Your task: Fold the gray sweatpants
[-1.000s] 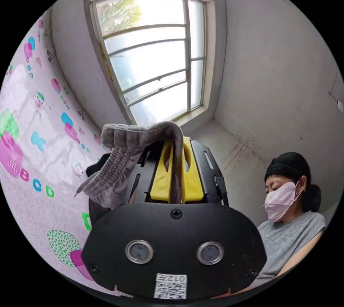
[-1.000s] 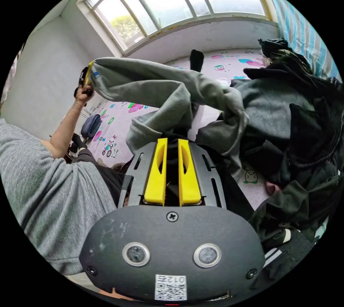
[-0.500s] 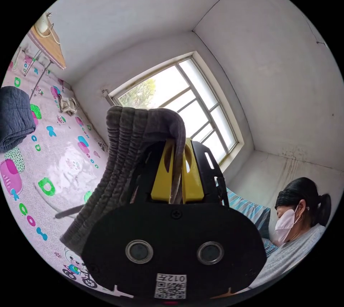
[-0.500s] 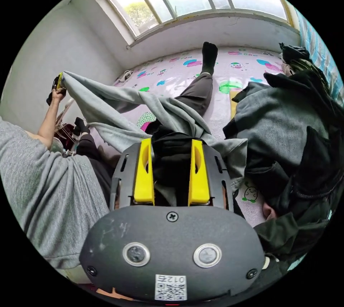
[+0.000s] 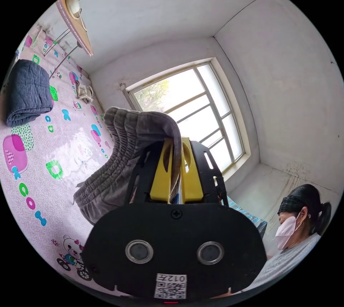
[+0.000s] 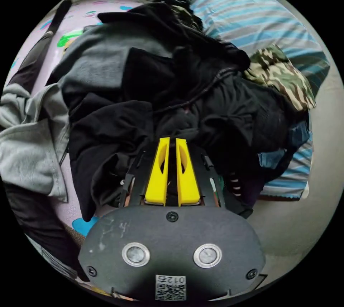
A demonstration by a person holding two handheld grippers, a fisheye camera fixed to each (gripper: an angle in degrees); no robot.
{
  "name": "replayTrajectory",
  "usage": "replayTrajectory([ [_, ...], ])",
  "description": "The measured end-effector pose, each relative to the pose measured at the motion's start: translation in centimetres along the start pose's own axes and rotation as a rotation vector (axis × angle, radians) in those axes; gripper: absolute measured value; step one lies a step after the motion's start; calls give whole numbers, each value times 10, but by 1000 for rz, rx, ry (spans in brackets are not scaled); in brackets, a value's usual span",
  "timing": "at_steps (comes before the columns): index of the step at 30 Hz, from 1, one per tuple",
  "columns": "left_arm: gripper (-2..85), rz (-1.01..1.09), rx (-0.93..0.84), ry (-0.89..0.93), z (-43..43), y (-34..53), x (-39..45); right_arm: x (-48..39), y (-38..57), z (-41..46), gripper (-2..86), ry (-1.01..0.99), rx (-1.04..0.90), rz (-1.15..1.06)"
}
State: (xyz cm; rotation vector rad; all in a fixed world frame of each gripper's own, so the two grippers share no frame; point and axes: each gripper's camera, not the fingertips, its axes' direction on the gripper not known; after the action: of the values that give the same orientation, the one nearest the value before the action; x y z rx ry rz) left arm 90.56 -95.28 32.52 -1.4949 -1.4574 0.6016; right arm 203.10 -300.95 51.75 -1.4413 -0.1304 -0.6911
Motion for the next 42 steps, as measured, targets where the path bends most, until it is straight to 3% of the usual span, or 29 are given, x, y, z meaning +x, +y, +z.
replayTrajectory([
  [2,25,-1,-14,-16,-2,12,-4,-5,8,-32,70,-108,167,-35],
  [4,25,8,-24,-21,-2,19,-3,-53,15,-68,66,-319,344,-291],
  [7,26,6,-33,-29,0,29,-1,-127,9,-84,65,-577,292,-643],
  [11,25,33,-65,-63,-1,35,14,-182,-5,-104,92,-616,319,-872],
  [14,24,50,-75,-69,-7,38,23,-214,-24,-110,103,-728,199,-1047],
  [17,25,51,-79,-80,-13,44,29,-232,-39,-116,22,-937,62,-1164],
  [23,30,73,-37,-105,-32,35,49,-215,-74,-188,-5,-876,178,-1146],
  [32,36,111,222,-156,-96,-26,100,-226,-142,-373,-8,-685,658,-1043],
  [36,42,158,246,-170,-119,-44,120,-254,-157,-449,-7,-572,837,-995],
  [38,47,110,182,-184,-119,-55,114,-271,-168,-471,-6,-514,821,-1004],
  [42,55,84,14,-360,-97,-63,98,-319,-213,-495,-7,-434,542,-1062],
])
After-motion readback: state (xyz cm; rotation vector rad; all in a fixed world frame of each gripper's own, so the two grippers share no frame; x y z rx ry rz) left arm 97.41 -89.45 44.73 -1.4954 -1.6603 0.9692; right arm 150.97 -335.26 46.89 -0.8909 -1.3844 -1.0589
